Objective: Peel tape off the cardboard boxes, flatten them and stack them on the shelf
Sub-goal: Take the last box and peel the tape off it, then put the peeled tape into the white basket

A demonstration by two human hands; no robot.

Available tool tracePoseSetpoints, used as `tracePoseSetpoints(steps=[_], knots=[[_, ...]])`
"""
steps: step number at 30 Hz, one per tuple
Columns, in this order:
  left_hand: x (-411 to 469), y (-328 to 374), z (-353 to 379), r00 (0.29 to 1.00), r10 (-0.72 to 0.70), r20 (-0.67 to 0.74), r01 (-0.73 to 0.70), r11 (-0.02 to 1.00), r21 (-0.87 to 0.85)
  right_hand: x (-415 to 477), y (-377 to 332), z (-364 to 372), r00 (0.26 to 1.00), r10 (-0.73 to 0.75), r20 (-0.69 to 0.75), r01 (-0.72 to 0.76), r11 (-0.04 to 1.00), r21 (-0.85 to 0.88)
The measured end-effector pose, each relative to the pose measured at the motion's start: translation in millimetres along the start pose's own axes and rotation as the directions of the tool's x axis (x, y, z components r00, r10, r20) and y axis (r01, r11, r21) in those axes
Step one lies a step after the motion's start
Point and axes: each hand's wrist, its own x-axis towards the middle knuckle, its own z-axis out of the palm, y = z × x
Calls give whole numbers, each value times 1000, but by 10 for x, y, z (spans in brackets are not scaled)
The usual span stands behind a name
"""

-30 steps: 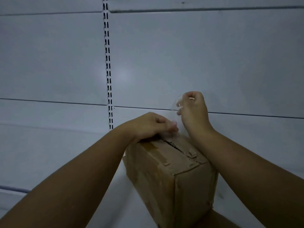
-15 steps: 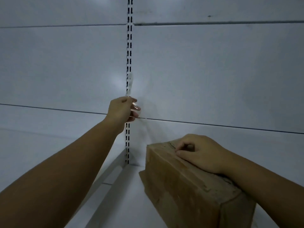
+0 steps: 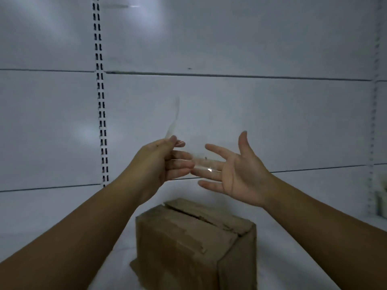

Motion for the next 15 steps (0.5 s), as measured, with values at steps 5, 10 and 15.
tracePoseSetpoints(steps=[5, 10, 15], knots=[[-1, -87, 547, 989, -19, 147, -9, 982, 187, -481, -285, -329, 998, -33, -57, 20, 974, -228], [216, -252, 1283, 973, 138, 185, -220, 800, 558, -915, -614, -912, 979, -109, -174, 66, 970, -235], [600, -538, 2582, 898, 211, 387, -433, 588, 684, -1462, -1055, -1783, 970, -166, -176, 85, 916, -391]])
